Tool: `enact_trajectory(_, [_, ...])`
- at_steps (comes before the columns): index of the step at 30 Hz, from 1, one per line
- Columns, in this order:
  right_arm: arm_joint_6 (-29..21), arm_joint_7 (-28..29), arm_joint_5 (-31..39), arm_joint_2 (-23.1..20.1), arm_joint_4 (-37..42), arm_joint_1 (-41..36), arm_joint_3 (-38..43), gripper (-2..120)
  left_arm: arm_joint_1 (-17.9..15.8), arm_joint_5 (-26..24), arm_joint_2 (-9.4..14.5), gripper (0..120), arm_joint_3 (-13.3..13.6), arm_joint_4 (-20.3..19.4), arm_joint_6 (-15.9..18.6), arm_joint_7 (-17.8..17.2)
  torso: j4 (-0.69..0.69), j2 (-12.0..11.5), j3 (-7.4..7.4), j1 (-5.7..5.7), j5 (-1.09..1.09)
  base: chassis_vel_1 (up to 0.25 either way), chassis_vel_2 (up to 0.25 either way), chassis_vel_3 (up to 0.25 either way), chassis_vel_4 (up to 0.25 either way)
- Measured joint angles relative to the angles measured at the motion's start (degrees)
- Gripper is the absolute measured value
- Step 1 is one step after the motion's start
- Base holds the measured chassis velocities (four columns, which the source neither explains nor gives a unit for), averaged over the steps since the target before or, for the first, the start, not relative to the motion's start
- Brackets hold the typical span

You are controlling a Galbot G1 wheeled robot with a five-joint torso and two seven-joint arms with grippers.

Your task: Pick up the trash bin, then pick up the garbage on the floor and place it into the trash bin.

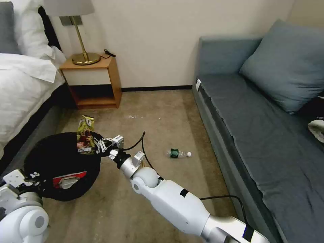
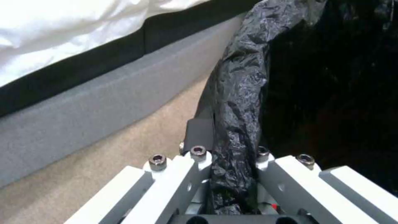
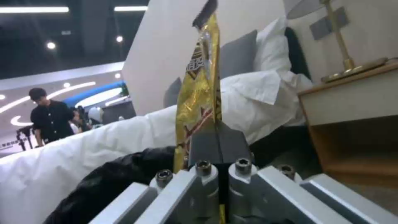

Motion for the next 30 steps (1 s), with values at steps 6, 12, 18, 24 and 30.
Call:
enact_trajectory(6, [-1.38,0.29,-0.71,-0.12,1.25,-0.94,-1.58,0,0.05,0.02,-0.26,4,0.05,-0.34,0.18,0.0,0.0,0.0,0.0,0.0,0.0,0.0,0.0,0.0,0.0])
enact_trajectory(12, [-3.1,0.85,-1.06,-0.17,2.43,-1.48,-2.26,0,0.1,0.02,-0.21,4,-0.03,-0.51,0.29,0.0,0.0,0.0,0.0,0.0,0.0,0.0,0.0,0.0,0.0])
enact_trajectory(18, [-6.46,1.98,-0.41,-0.22,5.67,-2.04,-3.53,25,-0.08,0.03,-0.42,4,-0.02,-0.69,0.37,0.0,0.0,0.0,0.0,0.0,0.0,0.0,0.0,0.0,0.0])
enact_trajectory(24, [-6.82,1.94,-0.59,-1.47,7.64,-2.3,-2.49,47,-0.05,0.07,-0.54,4,-0.05,-0.69,0.37,0.0,0.01,0.0,0.0,0.0,0.01,0.0,0.0,0.0,0.0])
enact_trajectory(30, [-5.36,10.4,-11.39,-5.55,10.23,-2.96,3.07,68,-0.24,-0.23,0.05,4,-0.37,-0.65,0.38,-0.02,0.0,0.0,0.0,0.0,0.02,0.0,0.0,0.0,0.0])
